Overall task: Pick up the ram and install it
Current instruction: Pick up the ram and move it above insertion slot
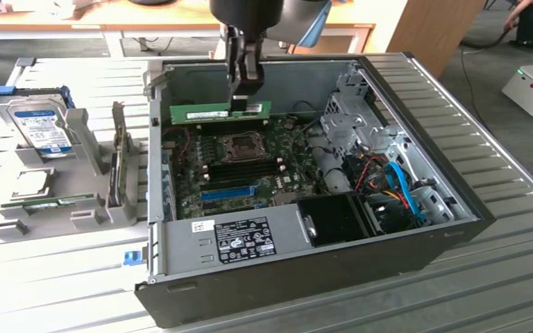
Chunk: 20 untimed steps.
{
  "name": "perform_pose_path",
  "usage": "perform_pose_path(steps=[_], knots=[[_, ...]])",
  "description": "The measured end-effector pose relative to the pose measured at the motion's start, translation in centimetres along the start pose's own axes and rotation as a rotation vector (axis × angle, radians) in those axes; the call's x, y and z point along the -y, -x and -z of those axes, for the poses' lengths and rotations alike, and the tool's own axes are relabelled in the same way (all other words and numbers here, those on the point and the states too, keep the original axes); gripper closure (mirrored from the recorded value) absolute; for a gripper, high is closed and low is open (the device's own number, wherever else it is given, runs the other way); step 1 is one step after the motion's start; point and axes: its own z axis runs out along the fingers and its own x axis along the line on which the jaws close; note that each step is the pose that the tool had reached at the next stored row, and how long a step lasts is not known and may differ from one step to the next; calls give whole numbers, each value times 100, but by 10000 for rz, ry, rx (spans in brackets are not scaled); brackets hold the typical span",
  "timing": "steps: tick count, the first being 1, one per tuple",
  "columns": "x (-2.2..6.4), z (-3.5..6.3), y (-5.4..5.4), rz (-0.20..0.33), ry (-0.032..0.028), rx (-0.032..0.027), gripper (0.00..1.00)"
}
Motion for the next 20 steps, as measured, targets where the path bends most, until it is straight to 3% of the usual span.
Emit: perform_pose_path(steps=[13,20], knots=[[356,13,11,-1,1,2,88],[376,11,13,0,1,4,88]])
